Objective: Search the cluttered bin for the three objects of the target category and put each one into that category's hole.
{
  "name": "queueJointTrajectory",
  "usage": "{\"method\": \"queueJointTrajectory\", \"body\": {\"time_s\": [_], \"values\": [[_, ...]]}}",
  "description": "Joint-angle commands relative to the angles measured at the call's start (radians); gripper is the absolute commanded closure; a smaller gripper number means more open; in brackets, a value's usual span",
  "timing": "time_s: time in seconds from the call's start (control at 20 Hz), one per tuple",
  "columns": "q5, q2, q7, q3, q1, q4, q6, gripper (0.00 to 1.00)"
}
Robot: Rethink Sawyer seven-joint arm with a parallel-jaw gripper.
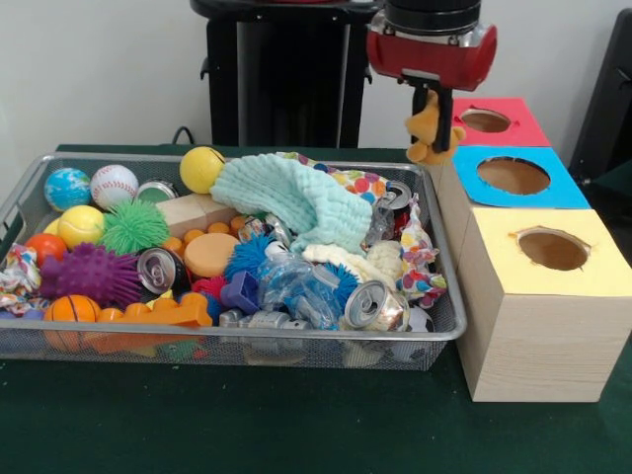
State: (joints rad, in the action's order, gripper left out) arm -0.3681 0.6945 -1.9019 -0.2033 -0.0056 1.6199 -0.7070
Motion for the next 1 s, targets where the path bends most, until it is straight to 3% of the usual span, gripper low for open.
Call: {"method": "queueJointTrajectory", "body": {"time_s": [0.05,0.55,1.0], "values": [[-0.068,-0.021,-0.341,-0.002,0.026,0.07,0.017,1.0],[-0.12,0.03,-0.431,-0.034,0.126,0.182,0.061,1.0],[-0.142,0.069,-0.426,-0.018,0.148,0.268,0.122,1.0]]}}
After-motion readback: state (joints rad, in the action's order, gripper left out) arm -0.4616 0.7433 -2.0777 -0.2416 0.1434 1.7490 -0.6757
